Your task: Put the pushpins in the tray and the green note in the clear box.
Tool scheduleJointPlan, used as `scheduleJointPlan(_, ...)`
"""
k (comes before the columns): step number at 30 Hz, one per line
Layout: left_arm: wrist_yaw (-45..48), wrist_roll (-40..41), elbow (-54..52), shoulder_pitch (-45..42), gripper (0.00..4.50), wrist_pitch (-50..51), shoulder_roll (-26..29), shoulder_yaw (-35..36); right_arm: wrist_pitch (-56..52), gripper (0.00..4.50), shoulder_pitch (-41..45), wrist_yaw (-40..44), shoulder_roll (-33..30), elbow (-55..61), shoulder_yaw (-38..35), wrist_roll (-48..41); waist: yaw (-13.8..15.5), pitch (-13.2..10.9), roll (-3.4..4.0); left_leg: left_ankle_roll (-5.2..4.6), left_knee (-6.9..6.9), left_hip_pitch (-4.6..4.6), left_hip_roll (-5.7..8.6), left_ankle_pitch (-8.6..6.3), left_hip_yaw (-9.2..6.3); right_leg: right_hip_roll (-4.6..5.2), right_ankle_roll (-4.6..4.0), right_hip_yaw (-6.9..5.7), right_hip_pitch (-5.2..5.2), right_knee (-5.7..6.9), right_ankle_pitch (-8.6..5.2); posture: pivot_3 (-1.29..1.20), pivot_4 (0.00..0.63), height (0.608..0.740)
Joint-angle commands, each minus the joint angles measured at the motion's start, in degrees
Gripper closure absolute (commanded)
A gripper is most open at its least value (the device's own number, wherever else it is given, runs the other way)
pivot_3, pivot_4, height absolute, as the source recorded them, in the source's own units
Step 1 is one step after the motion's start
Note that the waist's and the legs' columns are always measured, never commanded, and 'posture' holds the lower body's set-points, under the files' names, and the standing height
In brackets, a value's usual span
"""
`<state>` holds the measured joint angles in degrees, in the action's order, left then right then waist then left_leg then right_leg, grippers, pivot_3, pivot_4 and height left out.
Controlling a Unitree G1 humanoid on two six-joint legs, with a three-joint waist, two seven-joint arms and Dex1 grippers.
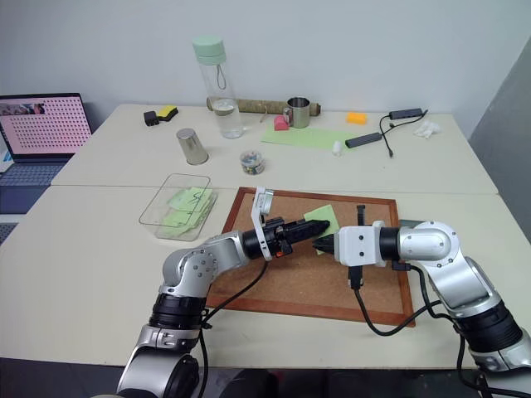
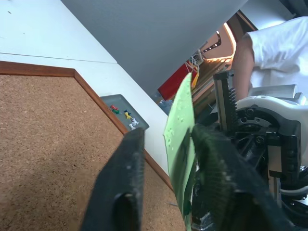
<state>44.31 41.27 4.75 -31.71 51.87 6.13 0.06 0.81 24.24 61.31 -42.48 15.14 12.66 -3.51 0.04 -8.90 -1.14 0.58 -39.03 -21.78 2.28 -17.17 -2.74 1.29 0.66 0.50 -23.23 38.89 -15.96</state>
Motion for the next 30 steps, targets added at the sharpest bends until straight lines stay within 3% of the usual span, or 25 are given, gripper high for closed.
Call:
scheduleJointPlan(1,0.6,-0.4,-1.5,0.1,3.73,-1.7,0.2,-0.9,1.3,4.5,1.5,0.3,0.2,0.5,-0.5,-0.5,0.0,0.0,0.0,0.0,0.0,0.0,0.0,0.0,-0.01,0.0,0.0,0.0,0.0,0.0,0.0,0.0,0.15,0.74)
scheduleJointPlan(5,0.2,-1.3,-1.1,0.3,4.47,-2.7,0.3,-1.3,1.1,4.5,1.3,0.2,0.4,0.6,-0.8,-0.9,0.0,0.0,0.0,0.0,0.0,0.0,0.0,0.0,0.0,0.0,0.0,0.0,0.0,0.0,0.0,0.0,0.15,0.74)
scheduleJointPlan(19,-1.8,-5.9,3.6,0.8,4.47,-8.1,-1.5,-2.3,-8.0,4.5,0.0,-2.8,0.6,7.4,-6.3,-7.5,0.1,0.0,0.0,0.0,0.0,0.0,0.0,0.0,-0.01,0.0,0.0,0.0,0.0,0.0,0.0,0.0,0.15,0.74)
scheduleJointPlan(25,-1.9,-7.4,5.0,0.8,4.47,-10.0,-1.7,-2.4,-21.2,4.5,-3.2,-7.2,-1.1,11.7,-15.1,-14.2,0.2,0.0,0.0,-0.01,0.0,-0.02,0.0,-0.01,-0.02,0.0,0.0,0.0,0.0,-0.01,0.0,0.0,0.15,0.74)
scheduleJointPlan(30,-1.7,-7.8,2.6,1.6,4.47,-10.6,-0.6,-2.3,-29.7,4.5,-9.5,-13.6,-3.8,9.0,-21.8,-12.1,0.6,0.0,0.0,-0.09,0.01,-0.04,0.0,-0.05,-0.01,0.01,0.0,0.01,0.01,-0.02,0.0,0.0,0.15,0.74)
